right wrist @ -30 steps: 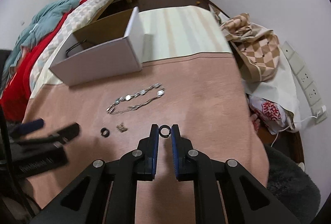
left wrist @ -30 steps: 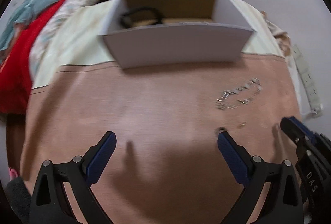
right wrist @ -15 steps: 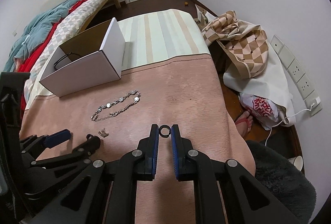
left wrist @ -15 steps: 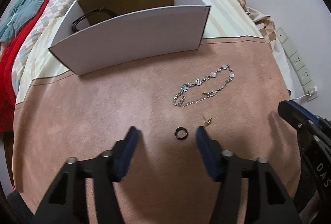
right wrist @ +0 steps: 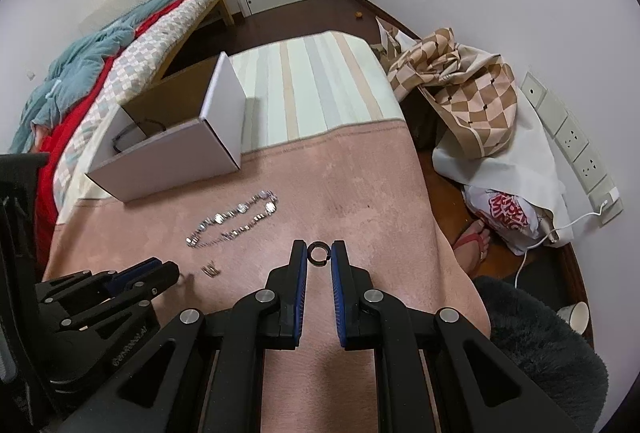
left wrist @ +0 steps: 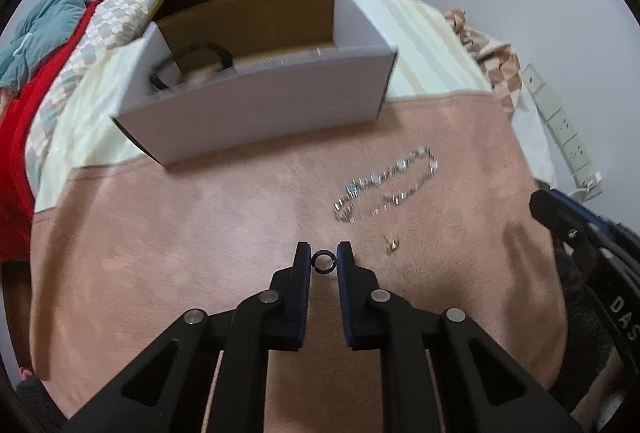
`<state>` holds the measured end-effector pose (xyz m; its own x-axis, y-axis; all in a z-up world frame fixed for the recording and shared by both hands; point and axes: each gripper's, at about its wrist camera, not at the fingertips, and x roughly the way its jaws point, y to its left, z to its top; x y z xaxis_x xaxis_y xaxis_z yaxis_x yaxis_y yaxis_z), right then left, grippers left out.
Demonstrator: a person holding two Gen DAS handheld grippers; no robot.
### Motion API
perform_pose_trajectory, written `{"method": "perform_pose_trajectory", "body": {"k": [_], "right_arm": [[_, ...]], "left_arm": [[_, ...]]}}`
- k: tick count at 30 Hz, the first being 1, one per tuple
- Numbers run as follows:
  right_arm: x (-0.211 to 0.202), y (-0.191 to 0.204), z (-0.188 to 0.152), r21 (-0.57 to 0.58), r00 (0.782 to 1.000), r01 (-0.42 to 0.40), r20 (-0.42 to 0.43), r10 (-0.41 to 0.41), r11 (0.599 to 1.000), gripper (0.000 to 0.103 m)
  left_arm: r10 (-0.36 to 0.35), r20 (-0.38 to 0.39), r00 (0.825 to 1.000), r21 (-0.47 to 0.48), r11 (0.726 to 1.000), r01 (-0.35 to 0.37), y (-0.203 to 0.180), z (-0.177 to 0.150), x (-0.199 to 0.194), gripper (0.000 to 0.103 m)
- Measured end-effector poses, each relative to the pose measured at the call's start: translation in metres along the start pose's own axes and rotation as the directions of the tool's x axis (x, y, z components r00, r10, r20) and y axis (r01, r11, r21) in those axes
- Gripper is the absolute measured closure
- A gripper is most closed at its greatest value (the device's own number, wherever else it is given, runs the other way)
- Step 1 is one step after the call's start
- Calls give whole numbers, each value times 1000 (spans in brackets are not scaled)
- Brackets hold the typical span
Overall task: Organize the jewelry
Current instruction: 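Carry the black ring into the white box and open the tools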
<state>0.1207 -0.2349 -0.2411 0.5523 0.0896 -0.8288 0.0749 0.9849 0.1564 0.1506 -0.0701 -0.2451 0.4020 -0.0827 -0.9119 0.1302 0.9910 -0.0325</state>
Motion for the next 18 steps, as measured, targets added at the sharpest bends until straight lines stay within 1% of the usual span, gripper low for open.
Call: {"method": "perform_pose_trajectory", "body": {"k": [4,6,9,13,16,18], "right_arm": [[-15,10,17,2,998,-47,30,47,999,90],[-21,20,30,-11,996,-78,47,78,997,90],[-24,41,54,-44,990,-124,65,127,991,90],[-12,76,91,-108,981,-175,62,182,979,90],[13,99,122,-140,976,-212,11,215,967,90],[29,108,136,-155,975,-221,-22,220,963,90]], "left_arm": [[-24,67,997,-33,999,26,17,22,-35,93],[-42,100,994,-57,997,48,29,40,-52,93],[-54,130,990,-79,995,65,50,70,-66,93],[-35,129,991,-103,993,48,77,107,-60,93],[-33,96,995,-118,992,45,95,134,-42,93],[-52,72,996,-122,991,61,102,146,-31,93]]}}
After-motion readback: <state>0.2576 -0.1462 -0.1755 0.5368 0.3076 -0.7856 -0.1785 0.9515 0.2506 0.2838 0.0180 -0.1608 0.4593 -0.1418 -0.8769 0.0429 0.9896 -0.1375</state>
